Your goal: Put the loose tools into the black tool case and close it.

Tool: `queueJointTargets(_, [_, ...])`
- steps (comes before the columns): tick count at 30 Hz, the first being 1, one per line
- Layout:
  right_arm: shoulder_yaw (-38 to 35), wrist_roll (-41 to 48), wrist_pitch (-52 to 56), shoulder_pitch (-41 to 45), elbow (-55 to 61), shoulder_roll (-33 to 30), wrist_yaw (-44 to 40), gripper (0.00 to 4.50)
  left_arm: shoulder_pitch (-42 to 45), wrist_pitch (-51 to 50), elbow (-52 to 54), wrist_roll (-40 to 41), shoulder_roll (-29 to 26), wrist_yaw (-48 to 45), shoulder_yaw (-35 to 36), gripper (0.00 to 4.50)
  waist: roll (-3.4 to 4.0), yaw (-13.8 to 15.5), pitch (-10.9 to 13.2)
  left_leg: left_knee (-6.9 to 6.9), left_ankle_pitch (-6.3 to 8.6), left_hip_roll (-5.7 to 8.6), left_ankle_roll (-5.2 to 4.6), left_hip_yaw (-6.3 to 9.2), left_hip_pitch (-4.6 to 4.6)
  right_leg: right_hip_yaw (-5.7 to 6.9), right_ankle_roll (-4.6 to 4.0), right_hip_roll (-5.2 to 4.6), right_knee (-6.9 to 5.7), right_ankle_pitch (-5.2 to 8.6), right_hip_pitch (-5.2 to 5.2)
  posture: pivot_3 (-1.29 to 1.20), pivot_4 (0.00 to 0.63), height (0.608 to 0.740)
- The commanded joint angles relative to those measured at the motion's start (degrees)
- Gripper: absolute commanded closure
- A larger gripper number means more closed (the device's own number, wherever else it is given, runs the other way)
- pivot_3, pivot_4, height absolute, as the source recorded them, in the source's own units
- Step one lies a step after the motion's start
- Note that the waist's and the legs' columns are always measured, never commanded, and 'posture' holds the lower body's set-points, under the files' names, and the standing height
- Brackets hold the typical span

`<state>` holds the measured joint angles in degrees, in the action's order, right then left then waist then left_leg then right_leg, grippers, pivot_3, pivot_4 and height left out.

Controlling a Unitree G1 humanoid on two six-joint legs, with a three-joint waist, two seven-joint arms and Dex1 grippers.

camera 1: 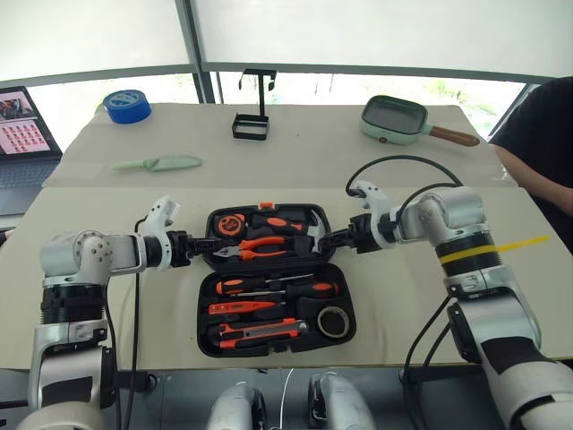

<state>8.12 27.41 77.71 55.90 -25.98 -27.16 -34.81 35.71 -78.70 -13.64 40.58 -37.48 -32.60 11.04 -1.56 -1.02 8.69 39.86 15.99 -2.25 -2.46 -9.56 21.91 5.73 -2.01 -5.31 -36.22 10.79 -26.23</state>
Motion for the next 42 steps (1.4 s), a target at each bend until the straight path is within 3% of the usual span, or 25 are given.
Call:
queueJointTargets(1, [-2.8,-1.1,0.9,0.7,-1.9,0.8,1.3,2.43,0.4,-0.6,-2.0,-1.2,0.5,-0.3,-0.8,2.7,0.01,0.0,0.0,0.0,-0.01,0.0,0.01,0.0,0.0,0.0,0.0,0.0,-0.01,0.0,0.0,0.0,0.15,0.74])
queueJointTargets(7, [-6.1,-1.8,-0.1,0.4,-3.7,2.5,2.7,4.43,1.6,2.9,-5.5,-2.2,2.8,0.7,2.9,4.45,0.06,0.4,-0.1,0.0,0.08,0.08,0.39,0.01,-0.19,-0.08,0.05,-0.21,-0.06,0.01,0.19,0.0,0.15,0.74])
queueJointTargets(8, [-6.9,-1.7,-1.5,0.1,-3.6,2.8,2.5,4.49,1.5,4.4,-5.3,-1.9,3.3,0.3,3.8,4.5,0.08,0.3,-0.1,-0.01,0.05,0.13,0.47,0.02,-0.22,-0.1,0.14,-0.26,-0.08,0.01,0.19,0.0,0.15,0.74])
queueJointTargets(11, [-9.2,-1.4,-7.3,-0.9,-1.9,3.9,1.3,4.49,1.1,6.9,-5.0,-2.1,4.1,0.0,5.1,4.5,0.09,0.3,-0.1,-0.04,-0.07,0.17,0.58,0.03,-0.31,-0.17,0.35,-0.32,-0.1,-0.02,0.25,0.0,0.15,0.74])
queueJointTargets(14, [-9.4,-2.7,-19.9,-2.2,1.8,4.4,-1.7,4.49,0.3,17.5,-4.7,-3.2,6.3,-0.9,7.9,4.5,0.08,0.2,-0.1,-0.08,-0.15,0.17,0.68,0.06,-0.28,-0.22,0.36,-0.3,-0.12,-0.06,0.19,0.0,0.15,0.74])
queueJointTargets(20, [-9.1,-8.8,-52.3,-4.9,5.4,6.9,-4.8,4.49,-4.9,56.1,-5.0,-10.6,10.2,-11.5,8.3,4.5,0.03,-0.1,0.0,-0.1,-0.26,0.14,0.72,-0.05,0.45,-0.11,-0.19,-0.05,-0.03,-0.39,-0.54,0.0,0.15,0.74])
queueJointTargets(21, [-8.1,-10.9,-58.4,-6.2,6.3,6.8,-5.0,4.49,-6.1,62.8,-5.5,-12.0,10.8,-12.6,8.7,4.5,0.03,-0.1,0.0,-0.11,-0.52,0.15,0.33,-0.07,0.53,-0.07,-0.22,-0.02,-0.03,-0.41,-0.61,0.0,0.15,0.74])
queueJointTargets(27, [-1.0,-24.2,-95.2,-22.4,10.3,-0.5,-10.4,4.49,-16.7,91.8,-4.8,-18.3,8.8,-23.5,7.4,4.5,0.02,-0.1,0.0,-0.94,-0.57,0.29,0.22,-0.2,0.59,0.14,-0.09,-0.02,0.33,-0.31,-0.75,0.0,0.15,0.74])
queueJointTargets(29, [-0.2,-28.0,-100.5,-25.4,8.8,-2.2,-8.1,4.49,-19.8,98.6,-5.9,-21.0,7.3,-26.5,5.6,4.5,0.03,-0.1,0.0,-1.02,-0.52,0.3,0.17,-0.23,0.63,0.26,0.01,-0.03,0.47,-0.23,-0.75,0.0,0.15,0.74])
queueJointTargets(33, [2.5,-42.9,-122.8,-29.8,0.7,-7.1,3.3,4.49,-26.3,113.9,-8.9,-26.4,6.4,-26.1,4.5,4.5,0.04,-0.1,0.0,-0.95,-0.48,0.3,0.12,-0.25,0.41,0.23,0.09,-0.13,0.73,-0.17,-0.49,0.0,0.15,0.74])
queueJointTargets(35, [3.1,-48.2,-127.7,-30.3,-2.2,-8.2,9.1,4.49,-28.4,120.4,-10.3,-27.7,5.3,-27.8,3.0,4.5,0.03,0.0,0.0,-0.99,-0.31,0.18,0.25,-0.22,-0.26,0.22,0.52,-0.12,1.01,0.16,0.19,0.0,0.15,0.74])
queueJointTargets(38, [3.7,-50.5,-133.4,-31.8,-4.8,-9.8,12.2,4.49,-31.8,126.2,-10.4,-27.9,3.2,-28.8,2.2,4.5,-0.02,0.0,-0.1,-0.97,-0.01,0.15,0.48,-0.27,-0.44,0.01,0.51,-0.44,0.84,0.2,0.23,0.0,0.15,0.74])
queueJointTargets(39, [3.7,-50.0,-135.1,-32.4,-4.9,-10.6,12.5,4.12,-33.1,126.6,-10.2,-26.8,2.4,-29.2,2.2,3.75,-0.02,0.0,-0.1,-0.94,-0.02,0.15,0.49,-0.3,-0.58,-0.12,0.5,-0.66,0.6,0.2,0.24,0.0,0.15,0.74])
queueJointTargets(42, [2.2,-47.8,-137.1,-35.0,-3.6,-14.4,12.6,3.27,-37.0,127.1,-11.1,-25.1,-1.3,-28.9,4.3,2.83,-0.02,0.1,-0.1,-0.94,-0.02,0.17,0.41,-0.34,-0.74,-0.25,0.48,-0.81,0.43,0.22,0.32,0.0,0.15,0.74])
